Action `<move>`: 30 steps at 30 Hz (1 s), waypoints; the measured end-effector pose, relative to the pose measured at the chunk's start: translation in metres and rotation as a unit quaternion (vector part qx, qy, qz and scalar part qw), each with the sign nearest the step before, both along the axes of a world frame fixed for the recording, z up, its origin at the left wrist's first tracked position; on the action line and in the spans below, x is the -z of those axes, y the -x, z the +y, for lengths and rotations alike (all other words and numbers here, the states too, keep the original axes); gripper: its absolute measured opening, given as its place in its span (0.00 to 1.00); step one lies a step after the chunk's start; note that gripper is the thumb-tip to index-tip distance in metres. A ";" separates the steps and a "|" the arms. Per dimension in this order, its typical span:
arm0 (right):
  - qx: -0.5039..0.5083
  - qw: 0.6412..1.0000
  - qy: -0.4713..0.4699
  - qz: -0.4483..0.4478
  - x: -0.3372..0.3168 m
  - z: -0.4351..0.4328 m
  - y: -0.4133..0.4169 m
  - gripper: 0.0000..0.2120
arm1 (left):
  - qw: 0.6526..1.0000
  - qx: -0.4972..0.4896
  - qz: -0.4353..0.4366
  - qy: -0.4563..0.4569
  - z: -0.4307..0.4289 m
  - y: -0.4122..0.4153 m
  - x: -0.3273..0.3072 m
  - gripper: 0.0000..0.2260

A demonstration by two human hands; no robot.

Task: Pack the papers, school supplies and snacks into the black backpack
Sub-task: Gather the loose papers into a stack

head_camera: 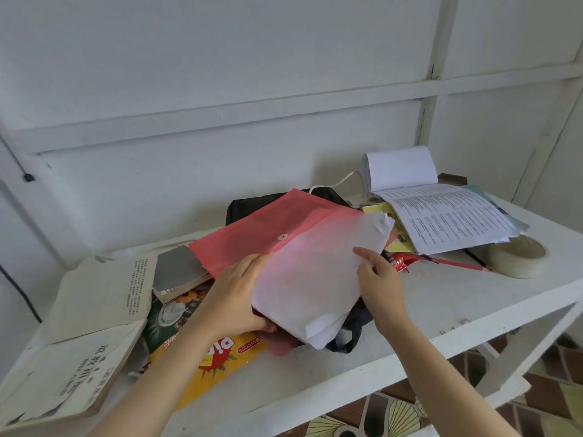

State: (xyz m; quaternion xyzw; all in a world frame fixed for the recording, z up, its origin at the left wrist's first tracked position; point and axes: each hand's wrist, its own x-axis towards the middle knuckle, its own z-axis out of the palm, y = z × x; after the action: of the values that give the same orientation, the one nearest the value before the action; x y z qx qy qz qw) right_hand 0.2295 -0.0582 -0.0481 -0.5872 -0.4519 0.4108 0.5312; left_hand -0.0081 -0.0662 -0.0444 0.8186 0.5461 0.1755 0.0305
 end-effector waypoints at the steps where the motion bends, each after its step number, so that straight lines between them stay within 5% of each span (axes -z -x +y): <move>1: 0.010 1.000 0.001 -0.009 -0.001 0.002 -0.005 0.19 | 1.000 0.001 0.003 0.004 -0.001 0.001 -0.001 0.52; 8: -0.006 0.996 0.074 0.050 -0.006 0.020 -0.012 0.24 | 0.997 0.012 0.060 0.053 -0.004 -0.002 -0.003 0.58; 18: -0.008 0.996 0.058 -0.064 0.006 0.030 0.026 0.27 | 0.994 0.031 0.092 0.048 -0.008 -0.004 -0.002 0.60; 26: -0.024 0.997 0.068 -0.010 0.013 0.037 0.046 0.28 | 0.995 0.039 0.080 0.036 -0.014 -0.008 -0.002 0.61; 28: -0.060 0.992 0.045 -0.099 0.011 0.031 0.046 0.27 | 0.995 0.033 0.081 0.037 -0.013 -0.007 -0.003 0.62; 30: -0.064 0.921 -0.025 -0.383 0.007 0.019 0.043 0.27 | 0.996 0.028 0.081 0.040 -0.011 -0.006 -0.003 0.63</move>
State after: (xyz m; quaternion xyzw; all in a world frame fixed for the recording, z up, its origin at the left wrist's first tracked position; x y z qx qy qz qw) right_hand 0.1863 -0.0393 -0.0556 -0.6560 -0.6674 0.1765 0.3051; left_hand -0.0021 -0.0776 -0.0410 0.8430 0.5305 0.0858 0.0237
